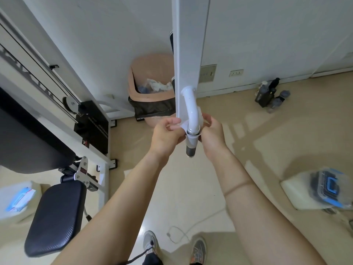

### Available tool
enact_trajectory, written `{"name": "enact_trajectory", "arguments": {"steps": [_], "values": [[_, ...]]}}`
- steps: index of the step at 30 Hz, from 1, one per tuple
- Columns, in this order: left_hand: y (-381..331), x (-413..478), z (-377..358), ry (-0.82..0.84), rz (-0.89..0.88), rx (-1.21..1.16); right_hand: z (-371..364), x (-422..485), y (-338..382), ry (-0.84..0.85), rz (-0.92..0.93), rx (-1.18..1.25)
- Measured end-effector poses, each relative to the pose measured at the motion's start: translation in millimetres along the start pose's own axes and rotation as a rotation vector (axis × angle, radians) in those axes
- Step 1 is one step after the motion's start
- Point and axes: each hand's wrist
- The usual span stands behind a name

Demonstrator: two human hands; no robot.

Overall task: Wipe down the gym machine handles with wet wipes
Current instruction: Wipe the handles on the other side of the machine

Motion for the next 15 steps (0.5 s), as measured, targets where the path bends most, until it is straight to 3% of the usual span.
{"name": "enact_trajectory", "arguments": {"steps": [5,10,15], "values": [[-4.0,6.9,10.3,0.018,0.038,0.156,-11.6,-31.0,-7.5,0.110,0.161,0.234],[-10.4,3.3,28.7,0.282,0.040,0.274,-9.6,-36.5,-0.4,0.263,0.177,0.166],[-1.1,-14.5,37.3,0.184,-0.074,0.219,-2.1,-41.8,-8.6,0.309,0.234,0.179]]}}
Point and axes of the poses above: each hand's wrist, its own x-axis towards the middle knuckle, its own z-axis out of the back of the hand, y = z × x, and after that the axes turned 13 degrees about y, right-handed
